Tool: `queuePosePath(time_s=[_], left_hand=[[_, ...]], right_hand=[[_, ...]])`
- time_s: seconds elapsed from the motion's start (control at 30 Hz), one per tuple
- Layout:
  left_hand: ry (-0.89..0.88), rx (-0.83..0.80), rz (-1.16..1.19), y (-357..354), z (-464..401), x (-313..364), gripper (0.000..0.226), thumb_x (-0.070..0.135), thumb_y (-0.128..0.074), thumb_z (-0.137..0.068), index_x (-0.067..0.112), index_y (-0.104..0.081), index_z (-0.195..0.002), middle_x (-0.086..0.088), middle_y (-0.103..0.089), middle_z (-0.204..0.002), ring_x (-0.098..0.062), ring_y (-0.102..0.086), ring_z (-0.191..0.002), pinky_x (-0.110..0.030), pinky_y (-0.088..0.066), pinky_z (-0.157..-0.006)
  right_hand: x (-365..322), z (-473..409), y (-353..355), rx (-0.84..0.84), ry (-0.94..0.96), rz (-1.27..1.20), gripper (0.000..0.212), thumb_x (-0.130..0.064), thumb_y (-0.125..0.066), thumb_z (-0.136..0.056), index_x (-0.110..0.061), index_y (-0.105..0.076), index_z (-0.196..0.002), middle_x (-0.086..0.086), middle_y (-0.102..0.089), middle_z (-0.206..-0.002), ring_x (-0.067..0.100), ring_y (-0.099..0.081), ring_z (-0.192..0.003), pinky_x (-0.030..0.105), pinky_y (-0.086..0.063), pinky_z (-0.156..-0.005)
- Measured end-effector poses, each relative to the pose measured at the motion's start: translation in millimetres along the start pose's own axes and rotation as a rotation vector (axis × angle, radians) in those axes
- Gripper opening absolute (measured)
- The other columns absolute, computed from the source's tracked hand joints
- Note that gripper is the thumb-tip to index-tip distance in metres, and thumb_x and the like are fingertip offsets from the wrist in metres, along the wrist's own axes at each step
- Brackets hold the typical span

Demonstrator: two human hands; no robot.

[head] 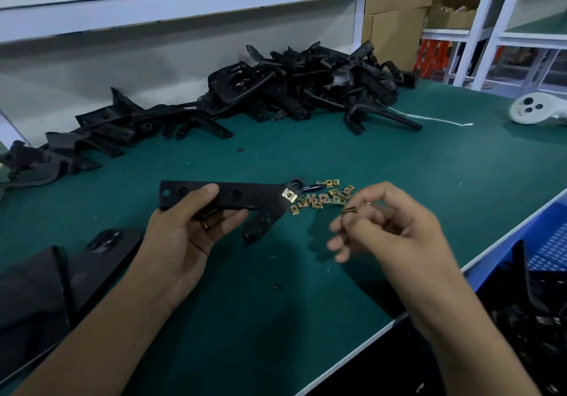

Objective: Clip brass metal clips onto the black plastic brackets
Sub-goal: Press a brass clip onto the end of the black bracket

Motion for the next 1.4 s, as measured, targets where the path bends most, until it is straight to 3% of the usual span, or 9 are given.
queuePosePath(time_s=[0.1, 0.2, 0.3, 0.43, 0.53, 0.8, 0.97, 1.2, 1.4], left_hand=[[-0.035, -0.011, 0.020, -0.7, 1.6, 3.4, 0.013, 0.015, -0.068, -0.092, 0.011, -0.077, -0.082, -0.014, -0.076, -0.098, -0.029, -0.075, -0.087, -0.037, -0.062, -0.081], [-0.054, -0.040, 0.037, -3.4, 3.0, 5.6, 0.014, 0.013, -0.064, -0.097, 0.002, -0.072, -0.101, -0.017, -0.075, -0.104, -0.030, -0.075, -0.092, -0.040, -0.062, -0.085], [-0.040, -0.050, 0.063, -4.7, 3.2, 4.9, 0.022, 0.013, -0.064, -0.097, -0.004, -0.067, -0.111, -0.019, -0.074, -0.107, -0.032, -0.075, -0.095, -0.043, -0.061, -0.089], [-0.051, -0.063, 0.064, -5.9, 2.4, 5.5, 0.016, 0.012, -0.064, -0.096, 0.001, -0.071, -0.104, -0.019, -0.074, -0.110, -0.034, -0.074, -0.098, -0.044, -0.061, -0.089], [-0.070, -0.085, 0.049, -7.0, 2.2, 5.8, 0.014, 0.012, -0.063, -0.098, 0.003, -0.070, -0.106, -0.019, -0.072, -0.113, -0.036, -0.073, -0.101, -0.044, -0.060, -0.089], [-0.083, -0.096, 0.036, -8.4, 2.4, 5.5, 0.012, 0.012, -0.064, -0.098, 0.005, -0.072, -0.104, -0.018, -0.073, -0.113, -0.034, -0.072, -0.100, -0.043, -0.060, -0.089], [-0.090, -0.095, 0.021, -8.4, 2.7, 6.5, 0.013, 0.013, -0.067, -0.096, 0.006, -0.074, -0.105, -0.018, -0.073, -0.113, -0.034, -0.072, -0.100, -0.043, -0.060, -0.090], [-0.079, -0.108, -0.004, -10.9, 3.7, 5.4, 0.011, 0.013, -0.067, -0.095, 0.009, -0.077, -0.097, -0.016, -0.075, -0.111, -0.032, -0.075, -0.100, -0.041, -0.061, -0.088], [-0.078, -0.090, -0.018, -12.3, 4.8, 6.2, 0.011, 0.011, -0.065, -0.095, 0.005, -0.073, -0.094, -0.017, -0.076, -0.106, -0.031, -0.075, -0.096, -0.039, -0.062, -0.084]], right_hand=[[17.2, 3.6, -23.2, -0.018, -0.153, -0.179, 0.005, 0.001, -0.063, -0.096, 0.004, -0.062, -0.092, 0.026, -0.075, -0.086, 0.040, -0.076, -0.076, 0.036, -0.063, -0.065], [25.1, 8.1, -39.5, -0.024, -0.245, -0.285, 0.013, -0.013, -0.069, -0.092, -0.001, -0.068, -0.088, 0.029, -0.075, -0.092, 0.042, -0.077, -0.082, 0.037, -0.063, -0.068], [30.1, 11.1, -49.7, 0.028, -0.276, -0.432, 0.015, -0.010, -0.070, -0.088, 0.003, -0.067, -0.096, 0.030, -0.075, -0.092, 0.037, -0.077, -0.079, 0.033, -0.062, -0.068], [35.2, 12.7, -58.8, 0.093, -0.266, -0.577, 0.008, 0.007, -0.060, -0.096, 0.001, -0.065, -0.099, 0.030, -0.075, -0.095, 0.034, -0.078, -0.090, 0.029, -0.062, -0.074], [36.1, 13.7, -62.2, 0.084, -0.294, -0.585, 0.009, 0.007, -0.063, -0.093, 0.000, -0.069, -0.094, 0.030, -0.075, -0.096, 0.034, -0.077, -0.089, 0.031, -0.063, -0.074], [32.1, 15.1, -69.6, -0.030, -0.334, -0.555, 0.018, 0.002, -0.069, -0.090, 0.008, -0.063, -0.107, 0.034, -0.073, -0.100, 0.042, -0.075, -0.092, 0.037, -0.063, -0.074], [31.3, 16.7, -74.3, -0.089, -0.335, -0.564, 0.015, 0.002, -0.068, -0.091, 0.006, -0.063, -0.104, 0.033, -0.073, -0.099, 0.042, -0.075, -0.092, 0.036, -0.062, -0.074], [29.7, 15.2, -71.2, -0.037, -0.316, -0.588, 0.017, 0.002, -0.069, -0.089, 0.005, -0.063, -0.104, 0.031, -0.074, -0.093, 0.037, -0.076, -0.083, 0.037, -0.062, -0.072], [26.7, 15.8, -71.5, -0.090, -0.300, -0.539, 0.021, 0.000, -0.070, -0.088, 0.009, -0.062, -0.105, 0.035, -0.072, -0.098, 0.043, -0.076, -0.088, 0.037, -0.062, -0.071]])
Point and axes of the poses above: each hand's wrist, its own z-axis away from the middle knuckle, its own y-axis out of the back of the hand, x = y × z, the point moved 8 cm from there along -z, towards the middle knuckle
